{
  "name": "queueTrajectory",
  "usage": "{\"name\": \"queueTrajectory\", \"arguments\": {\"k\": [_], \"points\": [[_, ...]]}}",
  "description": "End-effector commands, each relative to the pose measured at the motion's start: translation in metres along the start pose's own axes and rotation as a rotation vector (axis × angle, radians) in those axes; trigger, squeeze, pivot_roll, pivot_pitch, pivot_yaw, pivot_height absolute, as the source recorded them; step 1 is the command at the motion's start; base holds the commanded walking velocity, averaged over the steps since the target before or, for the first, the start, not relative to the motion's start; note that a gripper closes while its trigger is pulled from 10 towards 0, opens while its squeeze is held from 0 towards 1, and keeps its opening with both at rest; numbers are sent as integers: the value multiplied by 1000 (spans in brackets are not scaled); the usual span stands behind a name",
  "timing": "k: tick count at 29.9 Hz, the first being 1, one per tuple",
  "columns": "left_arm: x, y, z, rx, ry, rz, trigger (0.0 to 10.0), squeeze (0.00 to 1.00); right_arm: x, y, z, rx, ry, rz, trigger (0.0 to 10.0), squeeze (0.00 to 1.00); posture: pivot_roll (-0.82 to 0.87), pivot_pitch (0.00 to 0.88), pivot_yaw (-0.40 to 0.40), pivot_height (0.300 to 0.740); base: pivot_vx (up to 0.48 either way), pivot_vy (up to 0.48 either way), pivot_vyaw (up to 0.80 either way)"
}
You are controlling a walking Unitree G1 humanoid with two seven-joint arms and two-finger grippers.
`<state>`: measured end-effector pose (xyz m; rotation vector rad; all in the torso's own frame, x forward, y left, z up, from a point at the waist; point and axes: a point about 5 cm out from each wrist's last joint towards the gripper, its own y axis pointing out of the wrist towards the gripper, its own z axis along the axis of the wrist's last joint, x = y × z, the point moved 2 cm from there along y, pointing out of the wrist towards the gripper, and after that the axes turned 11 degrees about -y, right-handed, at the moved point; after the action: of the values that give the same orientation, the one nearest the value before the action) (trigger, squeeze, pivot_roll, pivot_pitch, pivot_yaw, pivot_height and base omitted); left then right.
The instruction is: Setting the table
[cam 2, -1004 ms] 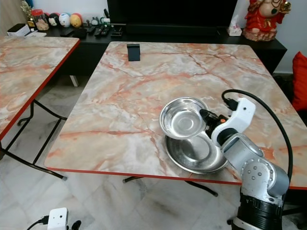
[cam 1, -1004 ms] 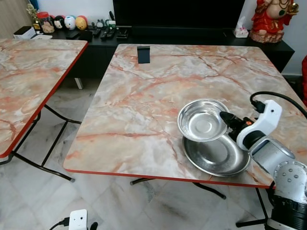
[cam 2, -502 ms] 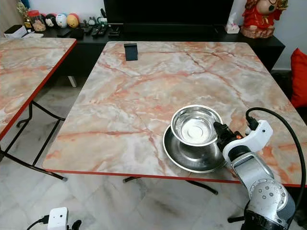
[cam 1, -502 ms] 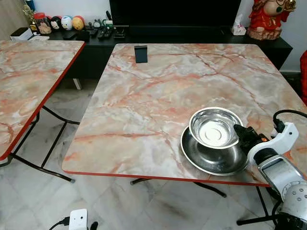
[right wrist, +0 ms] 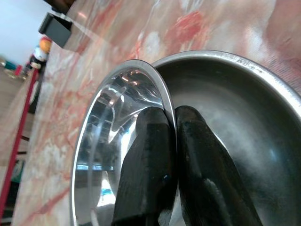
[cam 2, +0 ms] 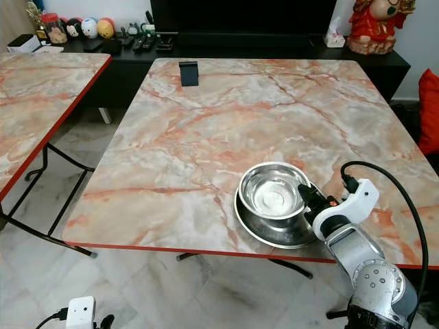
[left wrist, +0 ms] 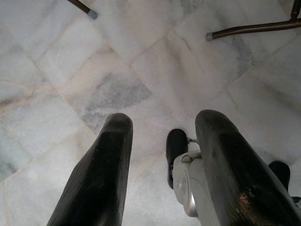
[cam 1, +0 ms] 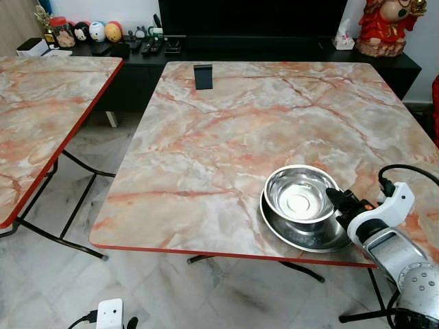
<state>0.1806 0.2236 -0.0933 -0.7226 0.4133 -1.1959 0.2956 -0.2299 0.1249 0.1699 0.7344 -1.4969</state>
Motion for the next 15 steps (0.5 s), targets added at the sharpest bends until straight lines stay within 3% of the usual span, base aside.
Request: {"name": "queueTrajectory", "arguments": {"k": [1, 15], "points": [[-5, -1, -3, -22, -1, 15, 10000, 0, 5, -1, -3, -24, -19, -29, 10000, 0, -74, 96, 10, 740, 0, 0, 0], [-4, -1, -2, -18, -1, 14, 10000, 0, 14, -5, 6, -32, -68, -81, 10000, 0, -74, 96, 12, 740, 0, 0, 0]]}}
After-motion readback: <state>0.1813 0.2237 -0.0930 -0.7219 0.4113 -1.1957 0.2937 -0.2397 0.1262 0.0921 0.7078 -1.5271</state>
